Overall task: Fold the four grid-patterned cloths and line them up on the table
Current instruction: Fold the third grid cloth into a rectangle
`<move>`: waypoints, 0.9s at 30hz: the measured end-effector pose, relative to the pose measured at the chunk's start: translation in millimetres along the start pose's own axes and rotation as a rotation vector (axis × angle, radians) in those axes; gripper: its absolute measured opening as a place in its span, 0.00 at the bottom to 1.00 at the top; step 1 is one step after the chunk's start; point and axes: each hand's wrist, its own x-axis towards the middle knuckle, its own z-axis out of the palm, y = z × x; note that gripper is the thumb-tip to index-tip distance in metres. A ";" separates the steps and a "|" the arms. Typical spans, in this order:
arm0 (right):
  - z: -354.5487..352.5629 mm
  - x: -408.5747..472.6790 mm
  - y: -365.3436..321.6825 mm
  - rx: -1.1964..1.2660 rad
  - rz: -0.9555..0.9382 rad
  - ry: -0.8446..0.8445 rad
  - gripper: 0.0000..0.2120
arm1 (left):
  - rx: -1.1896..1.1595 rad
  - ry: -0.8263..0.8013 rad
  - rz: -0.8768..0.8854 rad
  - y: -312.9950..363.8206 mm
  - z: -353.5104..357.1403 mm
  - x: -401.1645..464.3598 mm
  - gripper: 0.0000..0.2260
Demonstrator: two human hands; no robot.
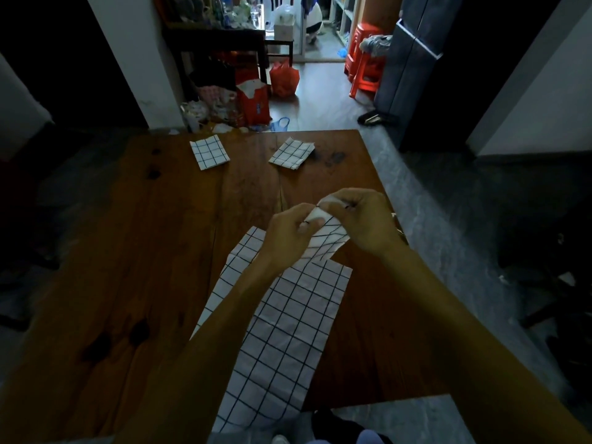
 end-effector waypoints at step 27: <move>-34.4 -11.3 23.7 0.224 0.259 0.199 0.10 | -0.284 0.235 -0.190 -8.2 -26.8 17.5 0.21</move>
